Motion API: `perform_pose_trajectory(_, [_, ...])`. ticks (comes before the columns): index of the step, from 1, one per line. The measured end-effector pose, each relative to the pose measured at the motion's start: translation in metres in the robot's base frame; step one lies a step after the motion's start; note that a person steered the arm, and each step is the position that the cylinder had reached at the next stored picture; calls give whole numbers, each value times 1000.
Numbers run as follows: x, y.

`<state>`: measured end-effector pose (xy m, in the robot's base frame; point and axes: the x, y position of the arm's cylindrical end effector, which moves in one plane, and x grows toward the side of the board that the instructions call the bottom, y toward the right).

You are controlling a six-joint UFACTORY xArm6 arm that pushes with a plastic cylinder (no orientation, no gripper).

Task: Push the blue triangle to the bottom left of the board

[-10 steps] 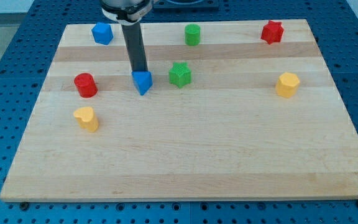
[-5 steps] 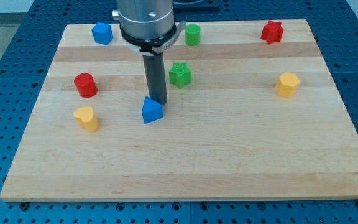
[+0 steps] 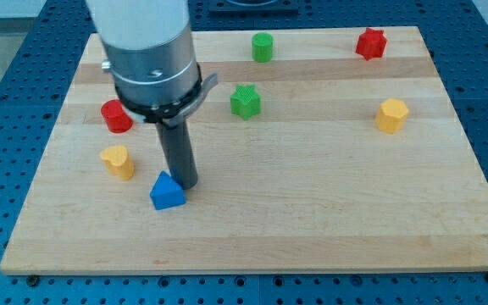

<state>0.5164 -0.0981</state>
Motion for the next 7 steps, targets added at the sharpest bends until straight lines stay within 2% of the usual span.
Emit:
perform_pose_trajectory(4, [58, -20])
perform_pose_trajectory(7, [85, -47])
